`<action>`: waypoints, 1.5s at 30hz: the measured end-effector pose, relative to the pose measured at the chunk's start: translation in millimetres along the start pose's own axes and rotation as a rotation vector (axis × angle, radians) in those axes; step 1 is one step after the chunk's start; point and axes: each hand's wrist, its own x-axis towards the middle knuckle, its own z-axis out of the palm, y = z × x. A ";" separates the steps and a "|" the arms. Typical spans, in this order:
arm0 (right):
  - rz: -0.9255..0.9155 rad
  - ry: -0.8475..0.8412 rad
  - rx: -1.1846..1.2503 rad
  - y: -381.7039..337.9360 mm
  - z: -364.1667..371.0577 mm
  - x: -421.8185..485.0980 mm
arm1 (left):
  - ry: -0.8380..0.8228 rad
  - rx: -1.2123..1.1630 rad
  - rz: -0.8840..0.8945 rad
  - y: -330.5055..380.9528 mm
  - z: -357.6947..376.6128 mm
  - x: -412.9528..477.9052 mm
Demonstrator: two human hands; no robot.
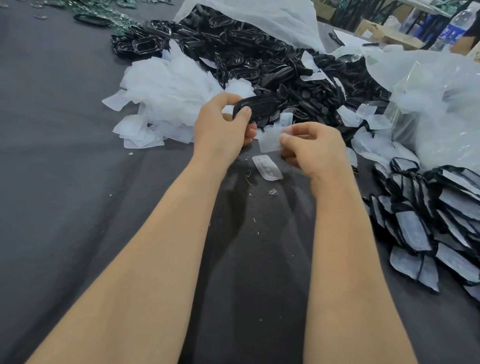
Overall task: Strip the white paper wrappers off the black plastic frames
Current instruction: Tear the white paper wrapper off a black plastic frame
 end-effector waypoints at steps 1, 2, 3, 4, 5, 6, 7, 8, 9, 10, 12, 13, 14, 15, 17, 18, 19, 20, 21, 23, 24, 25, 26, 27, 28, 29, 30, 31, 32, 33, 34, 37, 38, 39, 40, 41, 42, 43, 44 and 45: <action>0.002 -0.003 0.043 -0.4 -0.4 -0.3 | 0.003 -0.002 0.001 -0.3 0.0 0.1; 0.006 -0.008 0.089 -0.8 -1.1 -0.7 | 0.005 -0.003 0.002 -0.3 0.0 -0.2; 0.008 -0.011 0.130 -1.7 -1.6 -1.6 | 0.005 -0.003 0.004 0.1 0.0 -0.2; 0.003 -0.008 0.159 -2.0 -2.2 -2.3 | 0.004 -0.004 0.005 0.1 -0.2 -0.3; -0.014 0.011 0.169 -2.2 -3.3 -2.8 | 0.003 -0.004 0.003 0.1 -0.2 -0.4; -0.043 0.043 0.175 -2.5 -4.8 -3.2 | 0.003 -0.003 0.000 0.1 -0.4 -0.2; -0.075 0.080 0.203 -3.2 -6.7 -3.6 | 0.002 0.001 -0.002 -0.2 -0.4 -0.2; -0.099 0.109 0.270 -4.5 -8.7 -3.7 | 0.001 0.007 -0.001 -0.1 -0.6 0.1; -0.105 0.117 0.372 -6.3 -10.5 -4.2 | -0.003 0.014 0.002 -0.4 -0.6 0.0; -0.104 0.103 0.477 -7.9 -11.2 -4.6 | -0.009 0.021 0.007 -0.7 -0.4 -0.1; -0.119 0.063 0.560 -10.0 -8.4 -5.9 | -0.034 0.033 0.019 -0.9 0.5 -0.9; -0.136 0.053 0.527 -10.2 -5.3 -6.3 | -0.052 0.039 0.026 -0.9 1.0 -1.3; -0.160 0.056 0.459 -9.9 -1.9 -6.1 | -0.073 0.047 0.036 -0.5 1.4 -1.7; -0.189 0.068 0.372 -9.4 1.1 -6.1 | -0.094 0.053 0.046 -0.1 1.6 -2.1; -0.239 0.098 0.243 -7.9 5.3 -5.5 | -0.138 0.054 0.068 1.1 1.6 -3.1; -0.249 0.113 0.219 -6.8 6.4 -5.1 | -0.160 0.048 0.078 1.8 1.7 -3.7; -0.250 0.128 0.212 -5.7 7.0 -4.7 | -0.179 0.041 0.088 2.3 2.0 -4.5; -0.250 0.143 0.216 -4.5 7.3 -4.4 | -0.194 0.036 0.095 2.6 2.4 -5.1; -0.253 0.153 0.225 -3.5 8.1 -4.6 | -0.204 0.030 0.099 2.9 2.7 -5.7; -0.264 0.174 0.232 -2.8 10.2 -5.1 | -0.215 0.005 0.095 3.3 3.3 -6.4; -0.268 0.187 0.227 -2.6 11.4 -5.2 | -0.216 -0.008 0.089 3.6 3.5 -6.5; -0.271 0.199 0.221 -2.2 12.5 -5.1 | -0.216 -0.016 0.085 3.8 3.5 -6.6; -0.270 0.207 0.217 -1.7 13.1 -4.9 | -0.216 -0.018 0.084 4.2 3.5 -6.9; -0.267 0.213 0.215 -1.2 13.7 -4.5 | -0.218 -0.016 0.087 4.2 3.6 -7.0; -0.262 0.220 0.216 -0.5 14.3 -4.1 | -0.222 -0.013 0.090 4.0 3.7 -7.2; -0.251 0.227 0.227 0.2 14.8 -3.4 | -0.226 -0.007 0.091 3.9 4.0 -7.3; -0.235 0.234 0.246 0.6 15.1 -2.9 | -0.227 0.004 0.088 4.1 4.2 -7.3; -0.216 0.238 0.269 0.8 15.4 -2.4 | -0.220 0.019 0.086 4.1 4.7 -6.9; -0.200 0.238 0.287 1.0 15.4 -1.8 | -0.208 0.034 0.081 4.1 5.3 -6.4; -0.189 0.234 0.294 1.1 15.2 -1.1 | -0.198 0.046 0.076 3.8 5.9 -6.0; -0.184 0.227 0.291 1.2 15.1 -0.8 | -0.193 0.055 0.072 3.6 6.3 -5.6; -0.182 0.199 0.298 1.6 14.2 -0.3 | -0.192 0.087 0.089 1.3 6.5 -4.2; -0.175 0.187 0.323 1.7 13.9 0.0 | -0.190 0.098 0.095 0.7 6.1 -3.9; -0.162 0.173 0.353 1.5 13.8 0.2 | -0.187 0.108 0.100 0.1 5.8 -3.4; -0.139 0.158 0.384 1.3 13.7 0.4 | -0.186 0.117 0.103 -0.4 5.4 -2.9; -0.110 0.144 0.413 1.0 13.7 0.7 | -0.188 0.126 0.107 -0.9 5.1 -2.6; -0.081 0.135 0.435 0.9 13.6 0.9 | -0.192 0.138 0.112 -1.0 4.8 -2.6; -0.058 0.130 0.449 0.8 13.6 1.5 | -0.195 0.153 0.119 -0.9 4.6 -2.6; -0.042 0.129 0.455 1.0 13.5 2.0 | -0.198 0.168 0.123 -1.1 4.7 -2.6; -0.036 0.131 0.451 1.2 13.6 2.4 | -0.201 0.180 0.124 -1.7 5.0 -2.5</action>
